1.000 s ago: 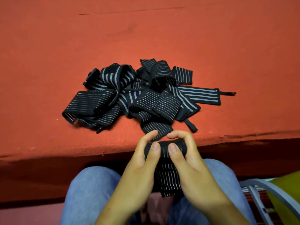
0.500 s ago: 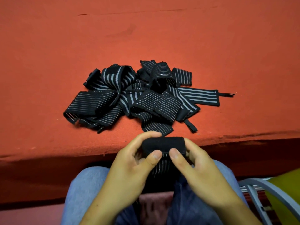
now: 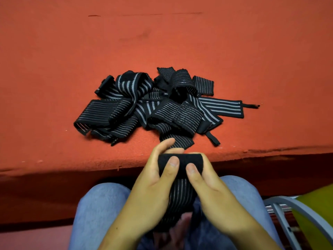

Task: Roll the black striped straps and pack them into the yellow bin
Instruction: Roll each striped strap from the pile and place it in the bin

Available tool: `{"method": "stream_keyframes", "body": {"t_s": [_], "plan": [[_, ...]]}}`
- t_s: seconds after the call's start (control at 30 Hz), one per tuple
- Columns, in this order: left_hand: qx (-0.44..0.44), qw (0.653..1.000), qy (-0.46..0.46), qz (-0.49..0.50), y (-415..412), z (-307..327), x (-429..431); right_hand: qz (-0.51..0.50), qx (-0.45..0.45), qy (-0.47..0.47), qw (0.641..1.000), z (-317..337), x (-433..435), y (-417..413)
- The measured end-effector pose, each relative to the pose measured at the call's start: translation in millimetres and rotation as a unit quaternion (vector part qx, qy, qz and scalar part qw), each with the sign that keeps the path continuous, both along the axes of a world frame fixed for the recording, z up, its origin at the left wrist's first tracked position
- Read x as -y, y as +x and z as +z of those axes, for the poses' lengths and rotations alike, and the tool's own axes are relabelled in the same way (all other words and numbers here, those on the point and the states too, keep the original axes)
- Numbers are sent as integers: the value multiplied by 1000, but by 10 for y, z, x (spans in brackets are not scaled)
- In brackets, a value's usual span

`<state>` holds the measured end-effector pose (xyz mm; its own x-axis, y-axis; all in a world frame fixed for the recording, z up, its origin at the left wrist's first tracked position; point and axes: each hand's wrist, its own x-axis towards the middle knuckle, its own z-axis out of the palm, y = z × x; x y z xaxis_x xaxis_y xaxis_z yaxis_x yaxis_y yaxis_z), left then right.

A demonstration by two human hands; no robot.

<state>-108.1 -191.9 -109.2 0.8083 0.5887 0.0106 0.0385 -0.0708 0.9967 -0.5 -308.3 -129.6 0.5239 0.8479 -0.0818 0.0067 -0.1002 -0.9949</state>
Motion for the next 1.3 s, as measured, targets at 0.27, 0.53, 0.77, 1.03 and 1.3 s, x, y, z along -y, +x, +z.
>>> {"method": "stream_keyframes", "body": {"t_s": [0.27,0.53,0.77,1.03,1.3], "plan": [[-46,998,22,-27,-62,-3,-36,-57,28,30,998,16,-43,-51],[-6,999,22,37,-96,75,-59,-21,-8,39,999,63,-1,-7],[5,999,49,-4,-138,41,-69,-52,-16,45,997,78,-23,18],[-22,997,-78,1,-54,-10,-23,-51,-21,47,997,56,-12,16],[7,996,-84,20,-44,-48,-28,-43,-2,30,999,76,19,26]]}}
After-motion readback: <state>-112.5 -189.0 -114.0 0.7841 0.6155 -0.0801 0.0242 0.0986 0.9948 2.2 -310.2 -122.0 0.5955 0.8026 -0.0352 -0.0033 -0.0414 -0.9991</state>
